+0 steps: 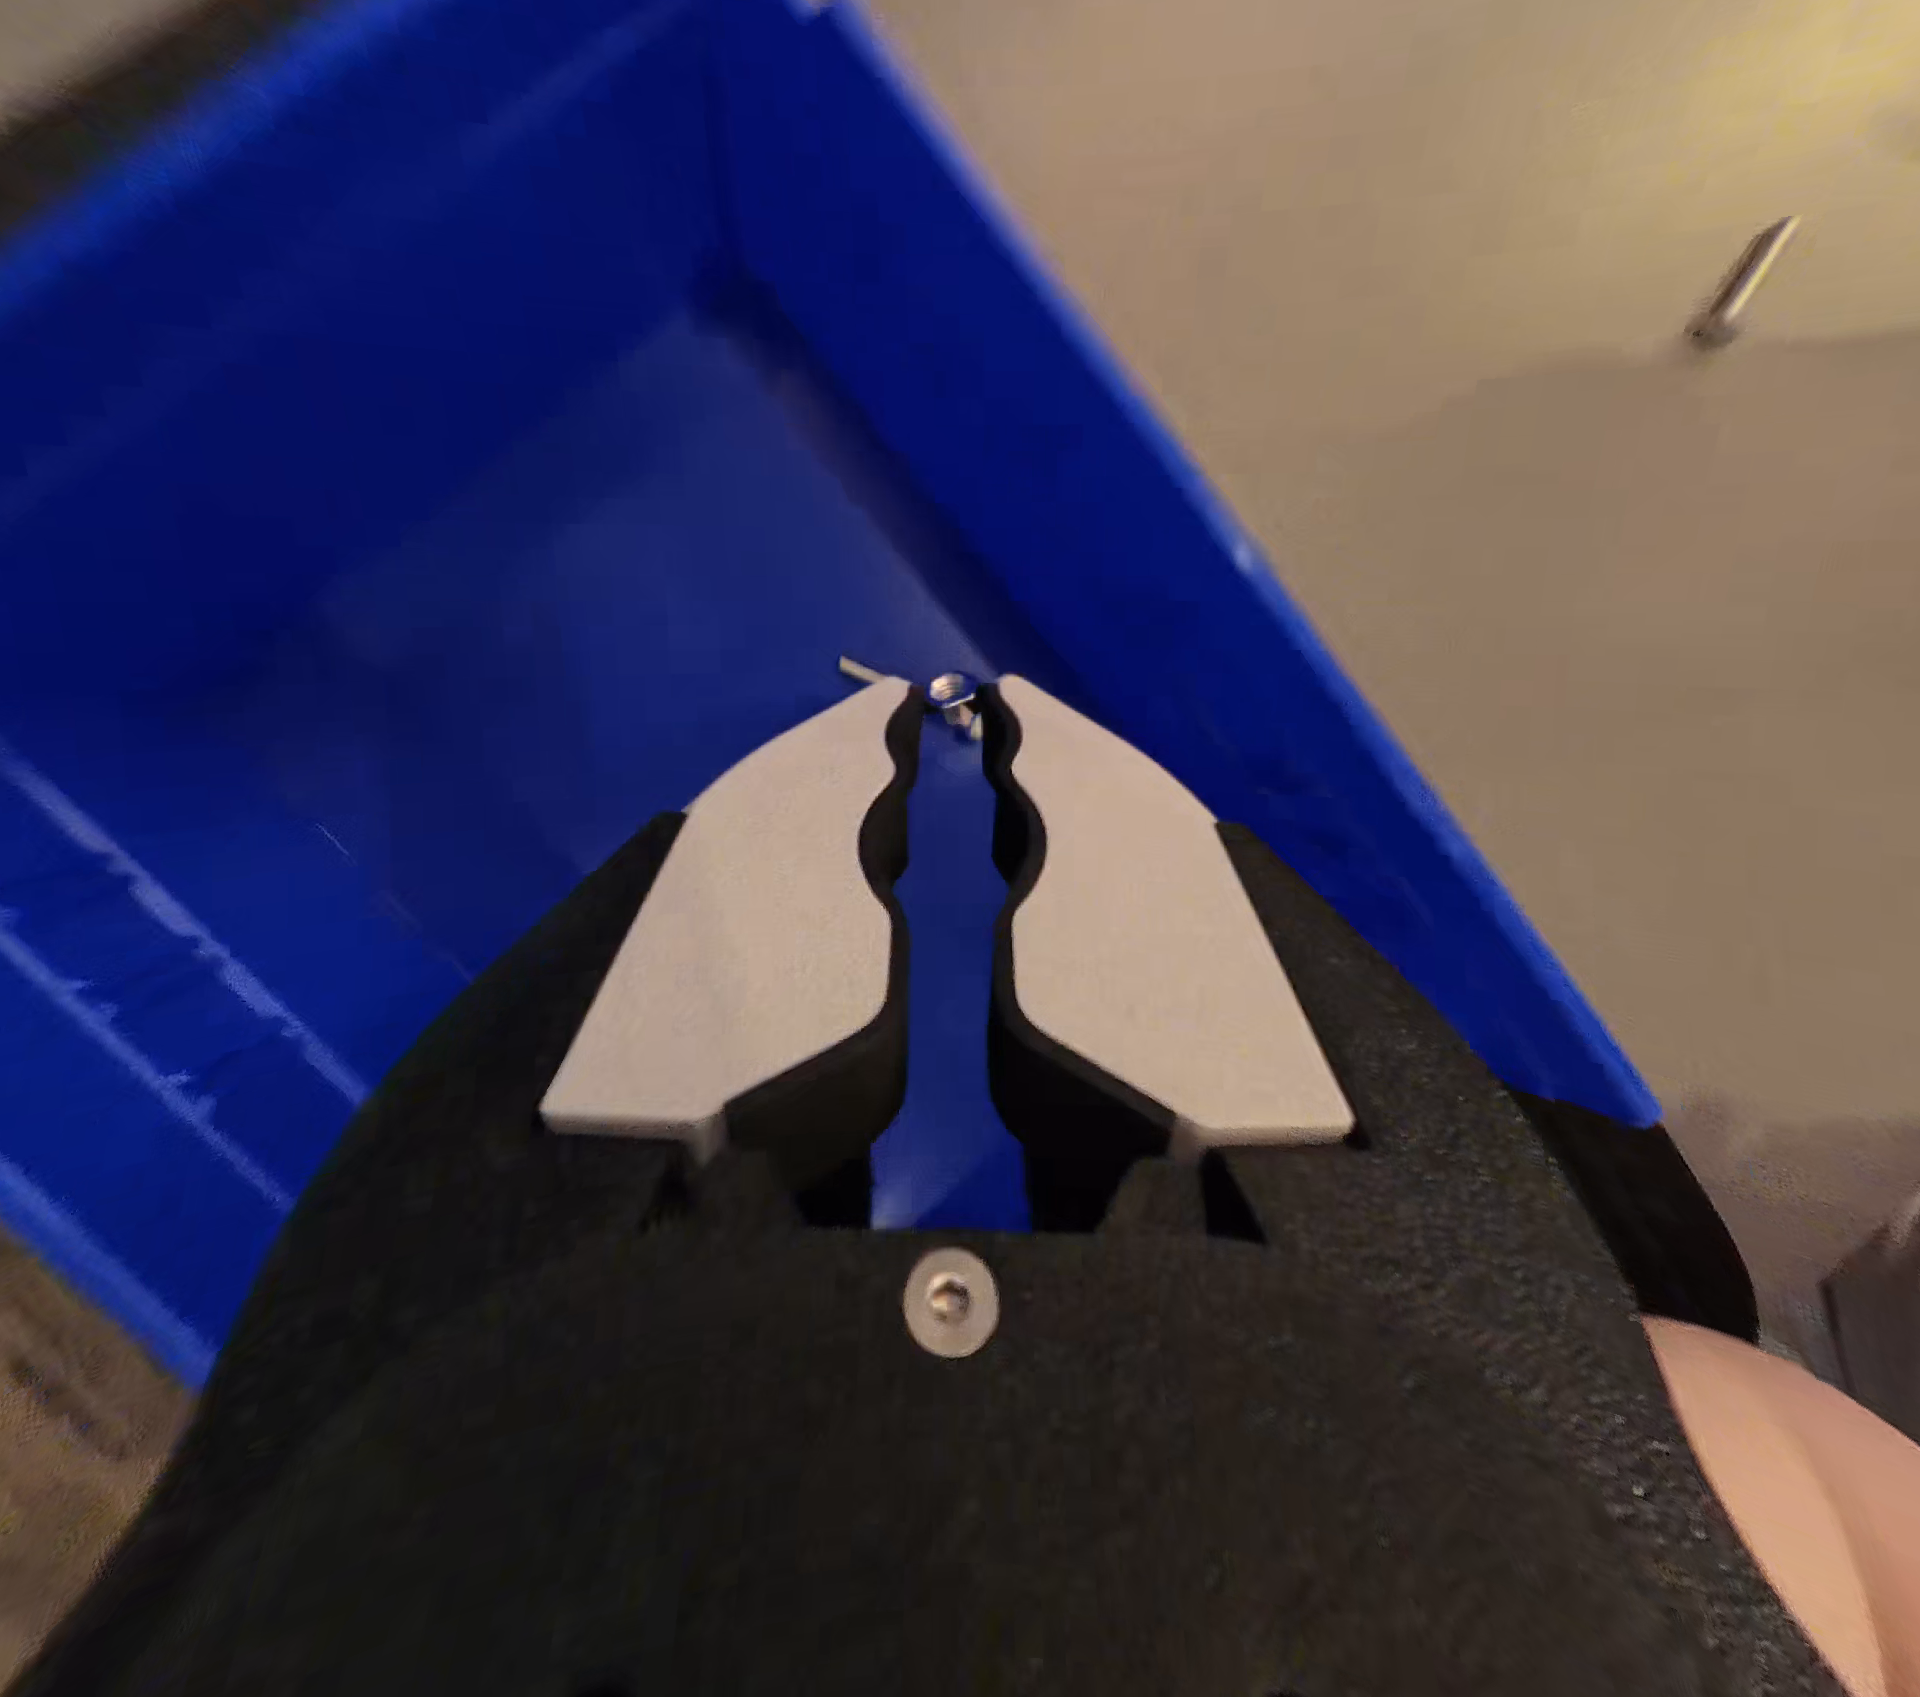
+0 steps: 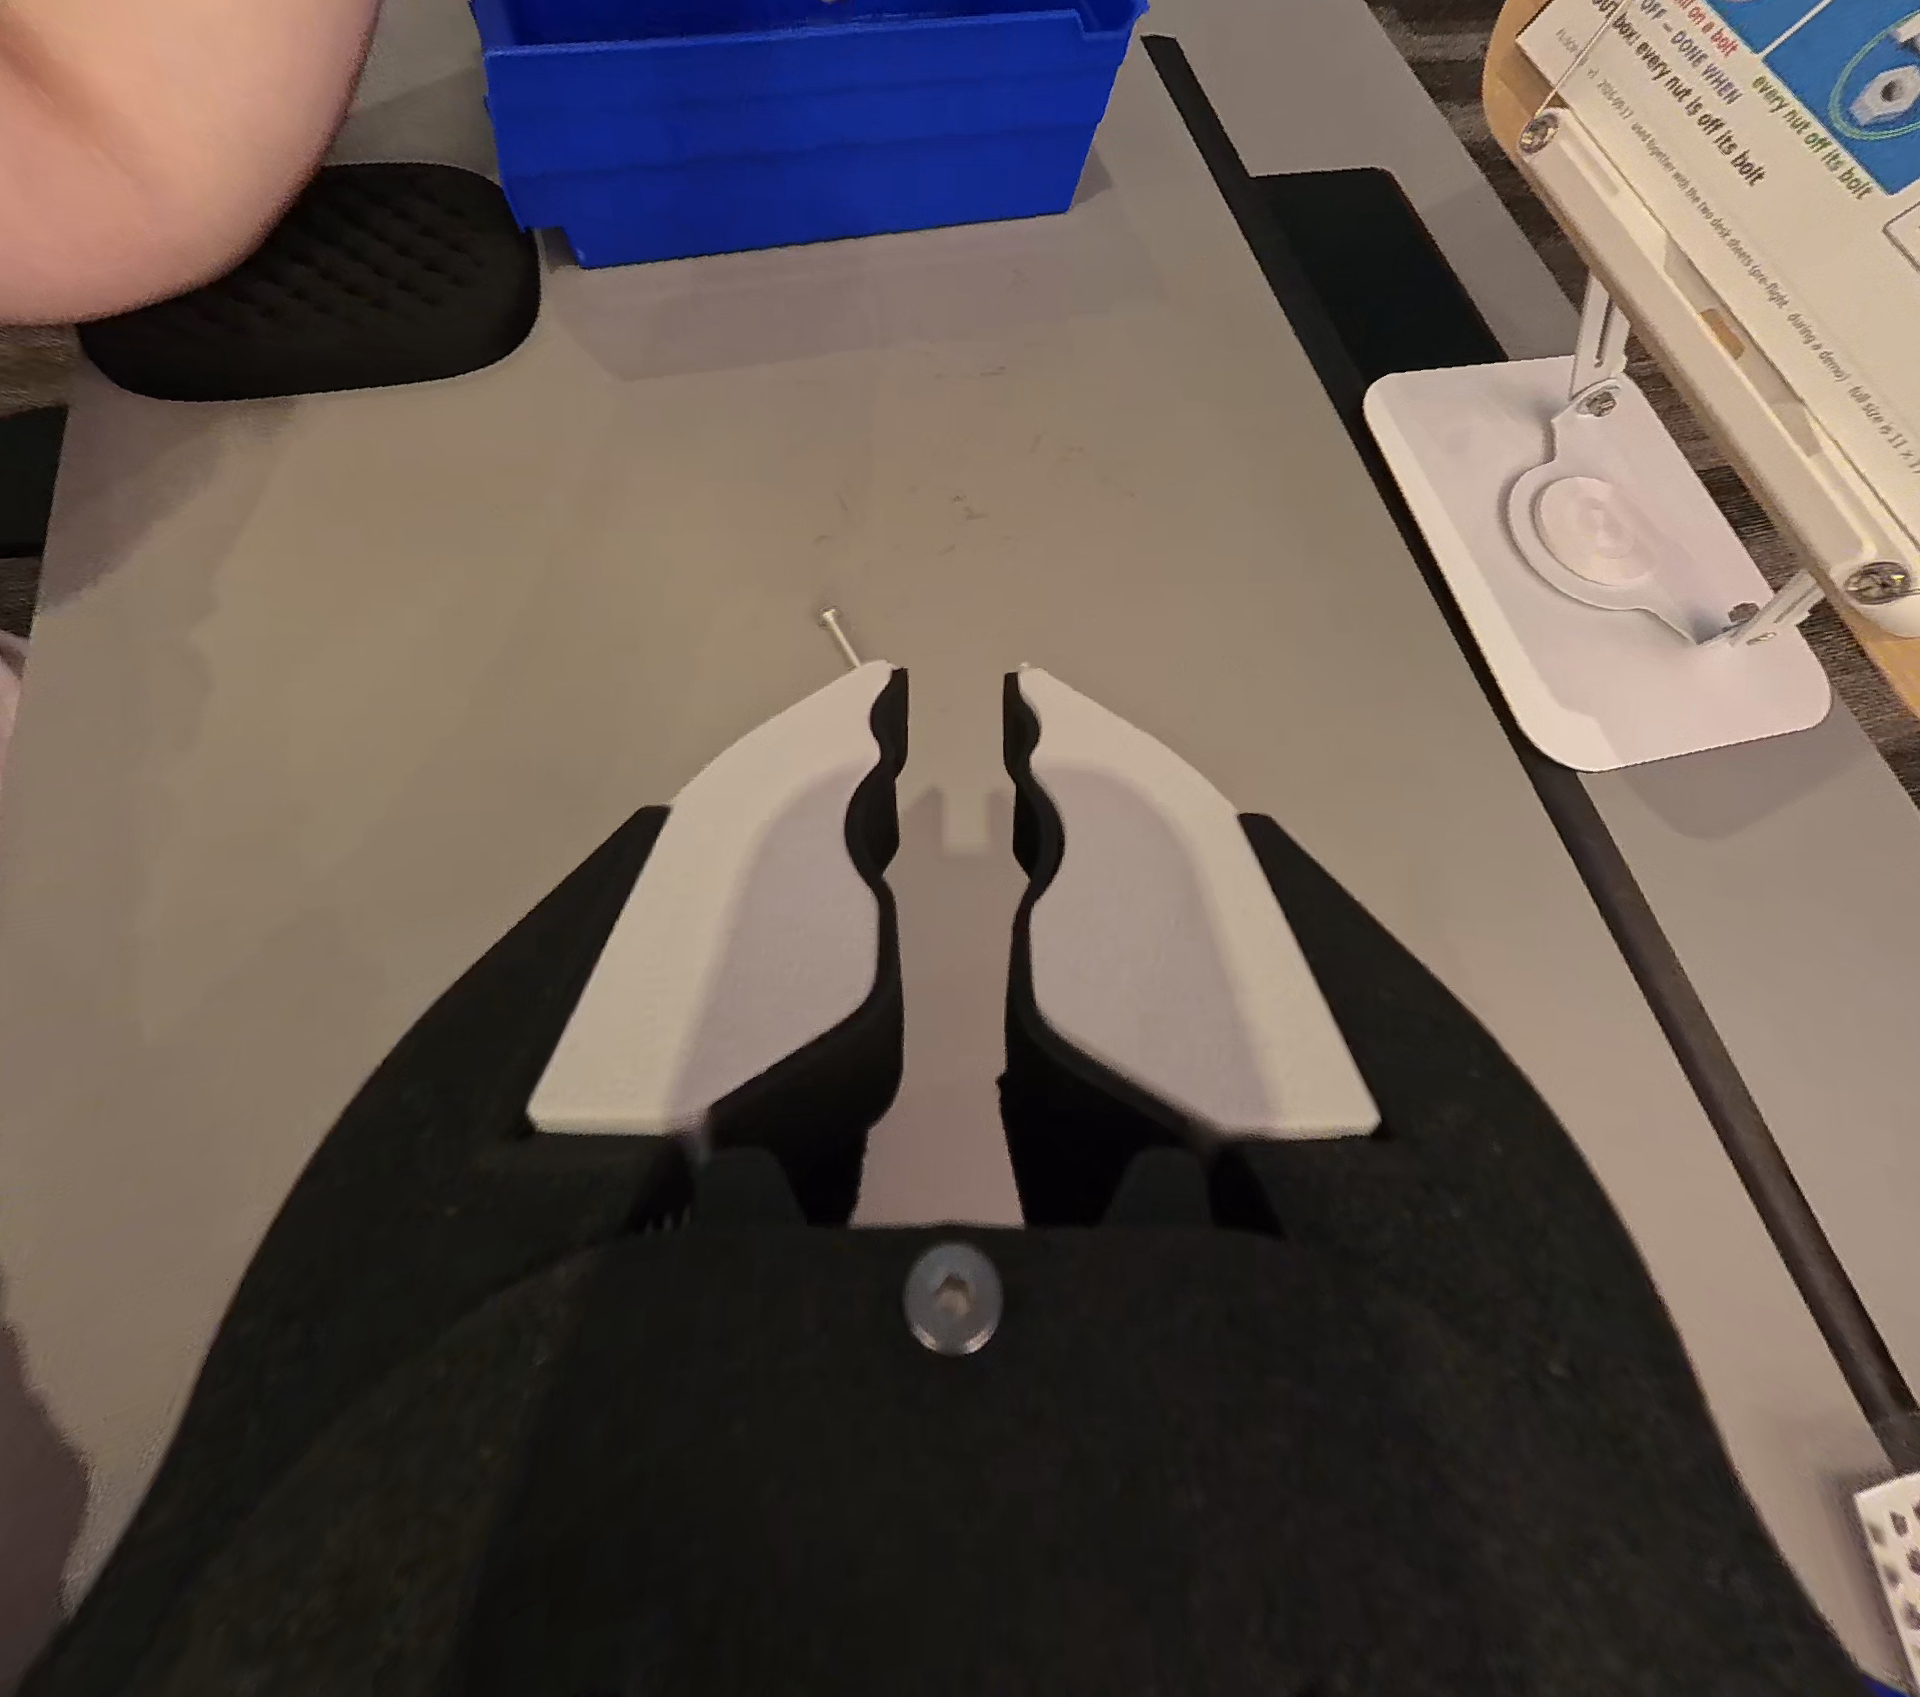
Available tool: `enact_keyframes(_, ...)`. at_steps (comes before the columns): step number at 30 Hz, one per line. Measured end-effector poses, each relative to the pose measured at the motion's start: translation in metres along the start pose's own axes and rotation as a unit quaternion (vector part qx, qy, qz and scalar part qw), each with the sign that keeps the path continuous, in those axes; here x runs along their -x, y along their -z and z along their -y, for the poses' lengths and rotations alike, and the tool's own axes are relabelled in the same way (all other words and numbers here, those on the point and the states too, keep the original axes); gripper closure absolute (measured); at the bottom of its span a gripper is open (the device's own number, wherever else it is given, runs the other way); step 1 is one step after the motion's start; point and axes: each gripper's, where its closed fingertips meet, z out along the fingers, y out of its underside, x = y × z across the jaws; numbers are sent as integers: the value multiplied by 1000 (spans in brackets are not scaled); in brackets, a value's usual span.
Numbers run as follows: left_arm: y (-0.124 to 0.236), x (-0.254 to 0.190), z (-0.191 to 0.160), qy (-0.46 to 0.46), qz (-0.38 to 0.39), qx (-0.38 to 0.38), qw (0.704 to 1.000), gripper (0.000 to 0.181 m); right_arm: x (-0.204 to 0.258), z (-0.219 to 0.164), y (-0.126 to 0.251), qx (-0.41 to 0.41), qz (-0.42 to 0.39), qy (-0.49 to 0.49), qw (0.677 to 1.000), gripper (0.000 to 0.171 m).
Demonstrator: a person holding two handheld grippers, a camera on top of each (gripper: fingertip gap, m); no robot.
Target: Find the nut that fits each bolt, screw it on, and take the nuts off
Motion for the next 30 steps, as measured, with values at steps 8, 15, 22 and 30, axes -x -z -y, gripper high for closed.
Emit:
enact_keyframes(8,53,-89,65,-129,-64,-147,979,171,10,26,-13,-73,-35,124,989,154)
enact_keyframes(15,53,-222,101,-266,-311,-215,886,171,41,55,-27,-160,-110,269,943,159)
enact_keyframes(22,35,-282,112,-249,-432,-202,843,171,65,68,-25,-194,-132,322,917,159)
enact_keyframes(30,-6,-301,116,-324,-353,-216,851,171,67,51,-34,-162,-9,222,961,159)
